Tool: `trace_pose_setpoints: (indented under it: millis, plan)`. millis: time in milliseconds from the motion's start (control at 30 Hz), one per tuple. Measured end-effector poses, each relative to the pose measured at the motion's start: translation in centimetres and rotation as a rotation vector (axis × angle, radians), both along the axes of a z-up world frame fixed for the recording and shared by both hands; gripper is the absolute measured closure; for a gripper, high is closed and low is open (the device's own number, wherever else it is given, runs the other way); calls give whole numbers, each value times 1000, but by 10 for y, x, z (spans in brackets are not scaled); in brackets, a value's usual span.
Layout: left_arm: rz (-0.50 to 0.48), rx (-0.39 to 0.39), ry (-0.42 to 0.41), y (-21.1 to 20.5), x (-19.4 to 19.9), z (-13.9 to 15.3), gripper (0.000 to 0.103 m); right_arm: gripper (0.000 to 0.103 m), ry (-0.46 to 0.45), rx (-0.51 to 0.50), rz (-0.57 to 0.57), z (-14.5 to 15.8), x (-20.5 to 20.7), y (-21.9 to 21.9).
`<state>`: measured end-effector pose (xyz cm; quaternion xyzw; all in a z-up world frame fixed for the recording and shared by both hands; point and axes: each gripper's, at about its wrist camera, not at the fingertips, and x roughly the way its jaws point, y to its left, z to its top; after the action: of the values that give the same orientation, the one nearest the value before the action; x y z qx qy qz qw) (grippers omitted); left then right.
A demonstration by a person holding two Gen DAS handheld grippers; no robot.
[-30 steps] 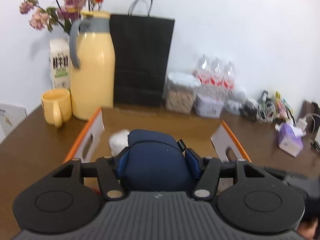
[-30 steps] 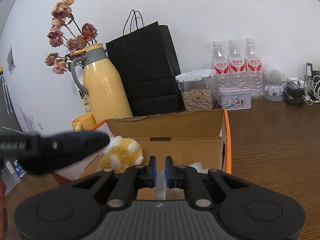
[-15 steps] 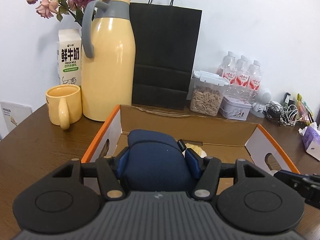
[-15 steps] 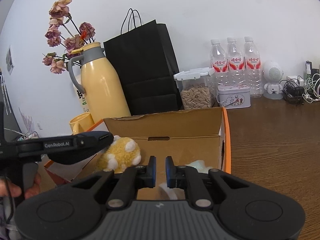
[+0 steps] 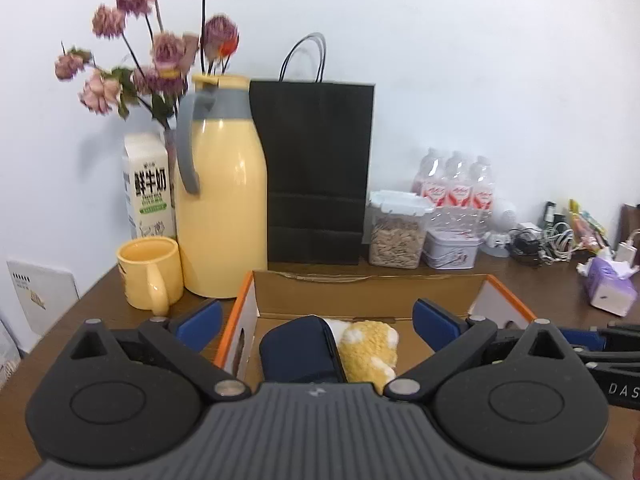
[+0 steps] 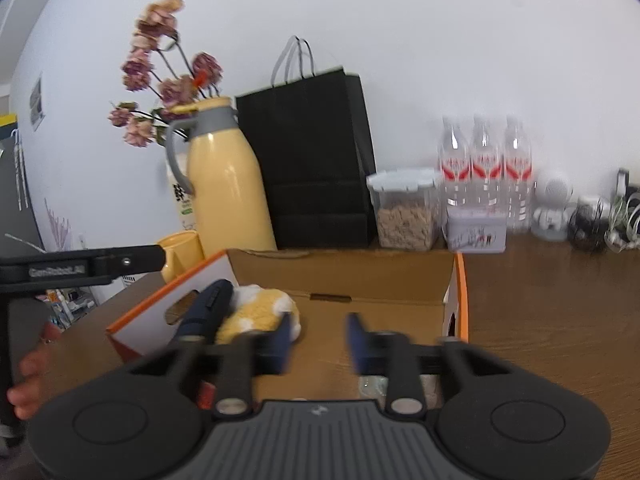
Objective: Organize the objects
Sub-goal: 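Carry the navy pouch and white puck into the box and release both, then grasp the purple cloth bag with the right tool and lift it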
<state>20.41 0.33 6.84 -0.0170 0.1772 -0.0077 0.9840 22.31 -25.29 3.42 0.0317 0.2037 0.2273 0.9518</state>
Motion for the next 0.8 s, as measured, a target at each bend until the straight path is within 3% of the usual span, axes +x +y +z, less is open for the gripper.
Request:
trace_pose_setpoints:
  millis: [67,267,567,800]
  plan:
    - [-10,8,3,0,-18,6,0,20,-28,-23,-6,7,-18,0]
    - [-36,30,47,3,-68,6,0,0,-74,-109,13,17,-77,-1]
    - [-34,13,187,20,-120,-30,0,0,-66,-287,83,-6,-157,13]
    - [-22,-10,253,32,-145,-53,0,0,-40,-412,98,-38,-180,24]
